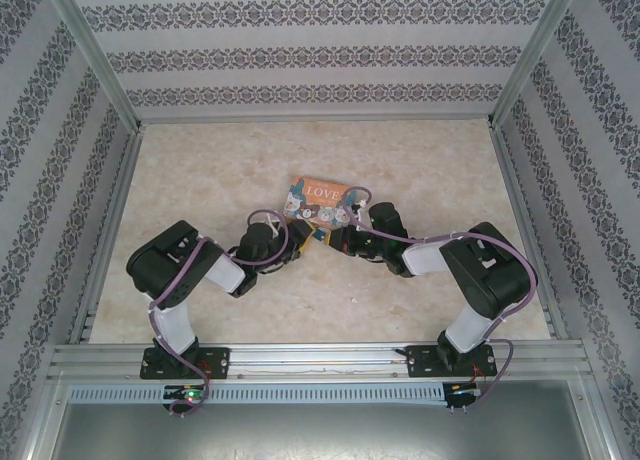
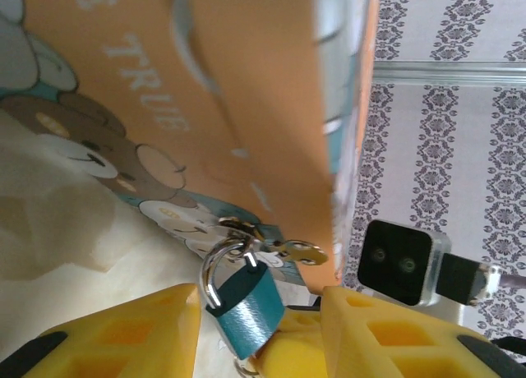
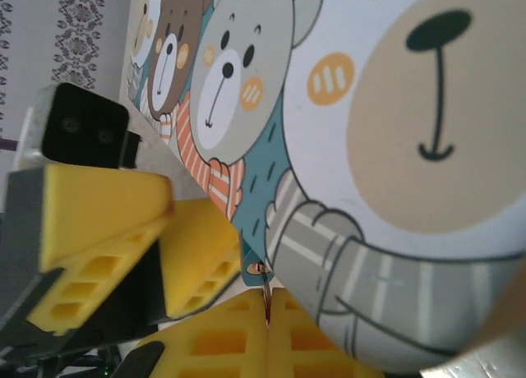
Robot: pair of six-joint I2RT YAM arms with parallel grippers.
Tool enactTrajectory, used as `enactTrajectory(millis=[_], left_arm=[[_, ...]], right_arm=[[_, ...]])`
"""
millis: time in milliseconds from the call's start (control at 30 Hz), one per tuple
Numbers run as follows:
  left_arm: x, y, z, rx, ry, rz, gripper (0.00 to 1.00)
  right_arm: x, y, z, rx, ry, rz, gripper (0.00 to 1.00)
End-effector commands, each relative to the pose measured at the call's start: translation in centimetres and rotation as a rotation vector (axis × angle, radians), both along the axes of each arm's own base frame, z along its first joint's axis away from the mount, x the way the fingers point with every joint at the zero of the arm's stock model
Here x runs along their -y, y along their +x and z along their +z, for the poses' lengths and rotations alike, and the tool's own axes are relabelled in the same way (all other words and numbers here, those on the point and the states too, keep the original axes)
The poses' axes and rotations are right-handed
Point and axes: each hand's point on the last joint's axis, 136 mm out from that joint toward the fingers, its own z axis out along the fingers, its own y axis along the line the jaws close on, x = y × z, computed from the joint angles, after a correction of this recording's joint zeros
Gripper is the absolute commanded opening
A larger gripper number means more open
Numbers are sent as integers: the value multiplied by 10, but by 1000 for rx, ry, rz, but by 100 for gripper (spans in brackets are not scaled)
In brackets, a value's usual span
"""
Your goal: Unlock a padlock with a key
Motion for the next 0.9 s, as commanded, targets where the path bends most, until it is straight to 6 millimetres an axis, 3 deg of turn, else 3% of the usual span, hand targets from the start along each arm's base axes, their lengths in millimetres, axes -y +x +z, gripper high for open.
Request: enactTrajectory(millis=[0,133,767,867], left_arm=[[9,5,14,42,-72,18,42],[14,2,6,26,-64,16,41],[20,15,7,27,-118,61,28],[19,14,7,21,-111,64,24]], right_arm=[[-8,7,27,40,60,18,0],[-8,6,28,29,65,19,0],[-15,0,29,-29,85,36,0],[-14,1,29,-29,82,30,5]])
